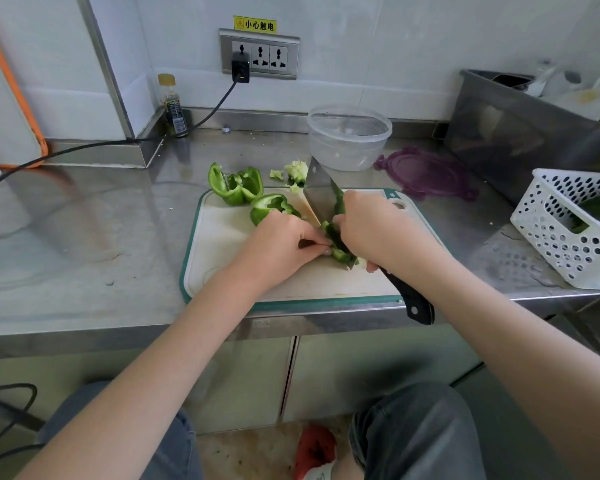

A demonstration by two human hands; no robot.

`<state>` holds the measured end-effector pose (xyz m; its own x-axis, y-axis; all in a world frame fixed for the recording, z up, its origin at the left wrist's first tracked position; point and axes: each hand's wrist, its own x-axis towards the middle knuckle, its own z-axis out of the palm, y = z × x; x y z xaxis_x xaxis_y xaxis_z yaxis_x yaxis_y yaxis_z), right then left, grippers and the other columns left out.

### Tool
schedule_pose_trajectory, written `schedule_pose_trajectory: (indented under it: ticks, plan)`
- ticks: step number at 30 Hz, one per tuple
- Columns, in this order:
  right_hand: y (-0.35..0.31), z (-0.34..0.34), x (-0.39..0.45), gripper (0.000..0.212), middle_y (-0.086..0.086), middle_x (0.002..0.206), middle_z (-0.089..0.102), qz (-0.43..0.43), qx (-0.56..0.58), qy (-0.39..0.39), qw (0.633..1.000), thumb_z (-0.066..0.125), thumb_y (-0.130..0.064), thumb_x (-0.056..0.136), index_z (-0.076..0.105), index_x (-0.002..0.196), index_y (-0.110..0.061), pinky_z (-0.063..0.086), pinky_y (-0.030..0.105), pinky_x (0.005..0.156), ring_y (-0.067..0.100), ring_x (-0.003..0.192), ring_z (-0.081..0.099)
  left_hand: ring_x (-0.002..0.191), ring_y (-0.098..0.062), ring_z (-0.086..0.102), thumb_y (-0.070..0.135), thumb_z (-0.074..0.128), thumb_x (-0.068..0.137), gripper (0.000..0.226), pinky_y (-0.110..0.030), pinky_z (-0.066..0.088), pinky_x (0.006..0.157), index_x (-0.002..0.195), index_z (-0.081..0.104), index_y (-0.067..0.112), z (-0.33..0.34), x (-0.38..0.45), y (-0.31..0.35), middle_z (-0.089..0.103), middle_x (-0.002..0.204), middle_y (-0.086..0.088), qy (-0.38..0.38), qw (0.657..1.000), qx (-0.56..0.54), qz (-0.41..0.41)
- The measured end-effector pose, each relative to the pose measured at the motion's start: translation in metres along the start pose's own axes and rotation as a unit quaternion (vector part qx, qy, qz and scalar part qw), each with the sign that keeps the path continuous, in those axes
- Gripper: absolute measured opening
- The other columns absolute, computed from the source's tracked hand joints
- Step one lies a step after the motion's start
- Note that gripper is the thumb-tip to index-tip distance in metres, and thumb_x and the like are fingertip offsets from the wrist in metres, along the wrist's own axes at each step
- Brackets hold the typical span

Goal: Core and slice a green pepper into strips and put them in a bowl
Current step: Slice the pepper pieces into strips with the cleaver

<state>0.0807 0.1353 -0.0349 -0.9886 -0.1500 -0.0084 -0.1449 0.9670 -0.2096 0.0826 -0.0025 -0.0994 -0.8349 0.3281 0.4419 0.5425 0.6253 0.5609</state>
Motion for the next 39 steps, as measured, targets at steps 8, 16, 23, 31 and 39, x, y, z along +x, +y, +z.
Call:
schedule_pose_trajectory:
  ticks: [8,16,23,31,39]
  plan:
    - [0.008,0.001,-0.013,0.013,0.012,0.090,0.055,0.014,-0.077,-0.013,0.997,0.045,-0.012,0.095,0.043,0.107,-0.009,0.042,0.032,0.049,0.028,0.066,0.055,0.090,-0.014,0.068,0.016,0.071,0.082,0.014,-0.033,0.052,0.083,0.095,0.076,0.018,-0.002,0.000,-0.003,0.074,0.094,0.001,-0.016,1.000,0.022,-0.006]
    - [0.039,-0.019,-0.004,0.017,0.007,0.069,0.054,0.082,0.007,-0.013,0.997,0.040,-0.026,0.099,0.043,0.100,-0.009,0.037,0.023,0.036,0.015,0.026,0.050,0.099,-0.017,0.066,0.015,0.071,0.082,0.021,-0.035,0.050,0.093,0.103,0.073,0.013,0.002,0.001,-0.003,0.072,0.103,-0.005,-0.018,1.000,0.007,-0.020]
    - [0.032,-0.032,-0.017,0.020,0.004,0.025,0.044,0.040,0.078,0.000,0.996,0.038,-0.026,0.100,0.039,0.090,-0.009,0.031,0.016,0.029,0.011,0.017,0.041,0.091,-0.017,0.068,0.017,0.071,0.083,0.017,-0.033,0.052,0.085,0.098,0.075,0.011,0.003,0.002,0.000,0.074,0.098,-0.004,-0.004,1.000,0.016,0.014]
    - [0.019,-0.019,-0.013,0.024,0.002,0.025,0.044,0.047,0.076,-0.044,0.995,0.041,-0.022,0.099,0.039,0.080,-0.008,0.038,0.020,0.037,0.013,0.020,0.044,0.085,-0.017,0.068,0.018,0.069,0.084,0.014,-0.035,0.054,0.077,0.096,0.076,0.019,0.004,0.002,-0.003,0.075,0.092,-0.001,-0.014,0.999,0.028,0.016]
    - [0.011,-0.013,-0.015,0.016,0.011,0.056,0.048,0.052,0.033,-0.061,0.996,0.042,-0.024,0.100,0.040,0.089,-0.011,0.041,0.024,0.039,0.012,0.019,0.041,0.087,-0.017,0.068,0.016,0.069,0.083,0.018,-0.036,0.054,0.079,0.098,0.075,0.023,0.006,0.003,-0.006,0.075,0.092,0.000,-0.022,1.000,0.008,0.009]
